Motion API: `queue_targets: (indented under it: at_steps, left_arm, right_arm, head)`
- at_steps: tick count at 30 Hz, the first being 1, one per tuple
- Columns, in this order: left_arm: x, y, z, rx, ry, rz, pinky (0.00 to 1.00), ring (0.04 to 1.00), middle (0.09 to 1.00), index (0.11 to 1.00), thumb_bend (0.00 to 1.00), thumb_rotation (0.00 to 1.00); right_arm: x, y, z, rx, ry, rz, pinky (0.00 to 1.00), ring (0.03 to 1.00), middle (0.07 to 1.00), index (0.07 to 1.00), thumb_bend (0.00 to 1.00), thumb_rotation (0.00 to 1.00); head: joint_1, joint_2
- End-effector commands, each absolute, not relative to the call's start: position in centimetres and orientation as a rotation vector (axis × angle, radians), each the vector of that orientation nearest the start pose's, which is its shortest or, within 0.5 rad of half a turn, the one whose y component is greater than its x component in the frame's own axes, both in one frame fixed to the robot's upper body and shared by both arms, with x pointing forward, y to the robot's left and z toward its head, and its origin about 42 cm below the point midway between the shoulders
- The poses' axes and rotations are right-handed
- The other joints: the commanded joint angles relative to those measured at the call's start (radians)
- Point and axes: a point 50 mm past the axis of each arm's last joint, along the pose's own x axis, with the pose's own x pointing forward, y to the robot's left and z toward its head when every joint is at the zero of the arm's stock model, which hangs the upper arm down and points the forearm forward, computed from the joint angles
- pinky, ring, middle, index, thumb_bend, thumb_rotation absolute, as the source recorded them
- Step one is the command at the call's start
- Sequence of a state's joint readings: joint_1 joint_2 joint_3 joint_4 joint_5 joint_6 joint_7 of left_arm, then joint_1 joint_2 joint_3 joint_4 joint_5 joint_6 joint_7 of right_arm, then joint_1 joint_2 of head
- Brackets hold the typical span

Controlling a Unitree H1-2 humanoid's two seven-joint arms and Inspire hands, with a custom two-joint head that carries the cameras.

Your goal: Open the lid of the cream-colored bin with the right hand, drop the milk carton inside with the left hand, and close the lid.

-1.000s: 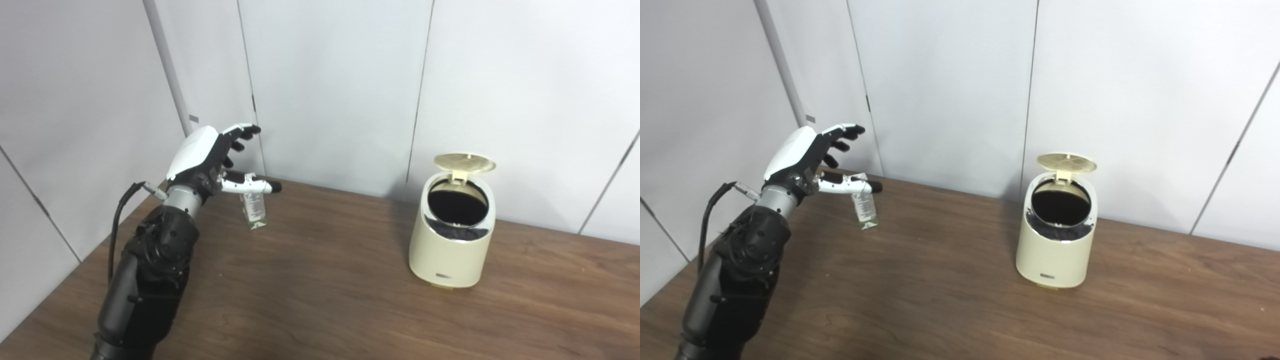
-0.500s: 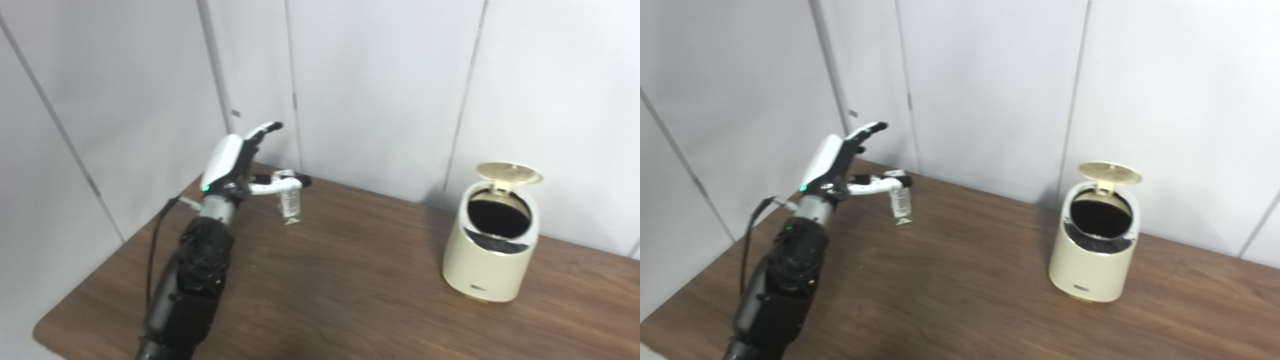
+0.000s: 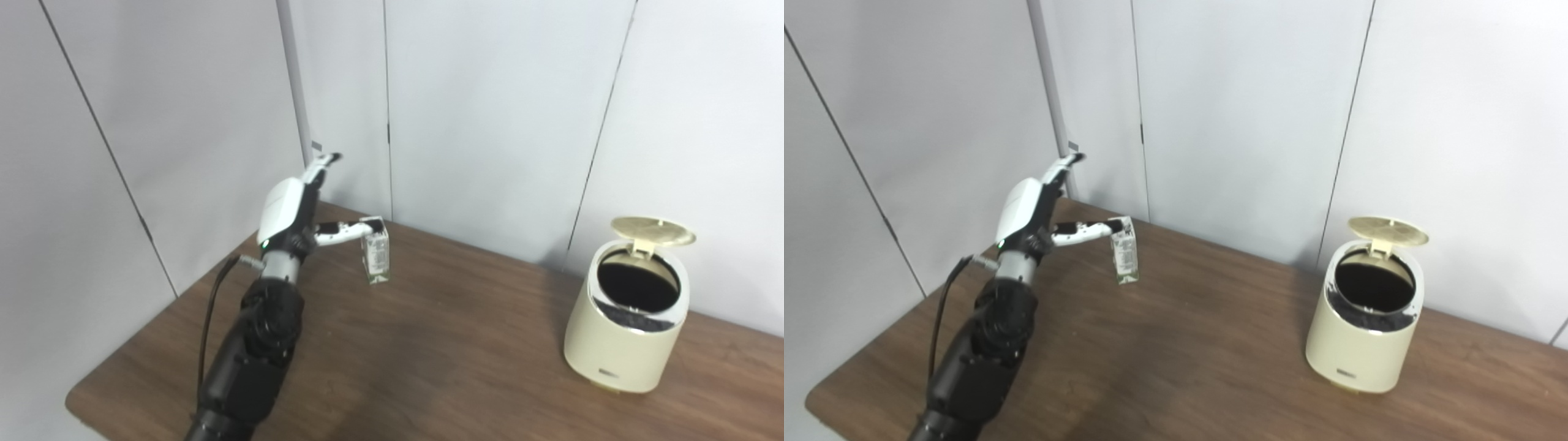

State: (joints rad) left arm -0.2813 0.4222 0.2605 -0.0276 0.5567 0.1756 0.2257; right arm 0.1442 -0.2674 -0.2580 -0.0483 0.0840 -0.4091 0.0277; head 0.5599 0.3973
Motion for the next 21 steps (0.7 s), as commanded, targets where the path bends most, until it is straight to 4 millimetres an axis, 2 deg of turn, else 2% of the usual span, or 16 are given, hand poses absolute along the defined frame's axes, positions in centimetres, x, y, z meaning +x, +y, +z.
queue_targets:
  at_steps: [1, 9, 15, 18, 21]
  left_arm:
    - [35.3, 40.7, 26.5, 0.898, -0.332, 0.679, 0.8, 0.938, 0.994, 0.974, 1.0, 0.43]
    - [36.7, 42.4, 25.4, 0.881, -0.261, 0.645, 0.79, 0.909, 0.946, 0.967, 1.0, 0.43]
    - [37.4, 43.3, 25.2, 0.827, -0.143, 0.526, 0.79, 0.926, 0.978, 0.978, 1.0, 0.43]
    - [37.7, 43.4, 25.1, 0.825, -0.086, 0.471, 0.75, 0.907, 0.956, 0.972, 1.0, 0.46]
    - [38.1, 43.6, 24.9, 0.81, -0.041, 0.432, 0.76, 0.887, 0.928, 0.953, 1.0, 0.47]
  right_arm:
    - [21.8, -36.7, 11.8, -0.26, -0.328, -0.202, 0.57, 0.681, 0.702, 0.67, 0.35, 0.42]
    - [22.1, -37.0, 11.3, -0.285, -0.323, -0.197, 0.56, 0.676, 0.699, 0.67, 0.34, 0.41]
    - [21.9, -37.1, 11.4, -0.268, -0.325, -0.193, 0.58, 0.684, 0.704, 0.674, 0.35, 0.42]
    - [21.8, -37.2, 11.4, -0.283, -0.322, -0.192, 0.57, 0.686, 0.706, 0.674, 0.36, 0.43]
    - [21.6, -37.2, 11.4, -0.296, -0.323, -0.199, 0.57, 0.683, 0.702, 0.672, 0.35, 0.43]
  head:
    - [0.001, 0.0]
    - [-0.001, -0.011]
    - [-0.011, -0.011]
    - [-0.016, -0.008]
    - [-0.021, -0.007]
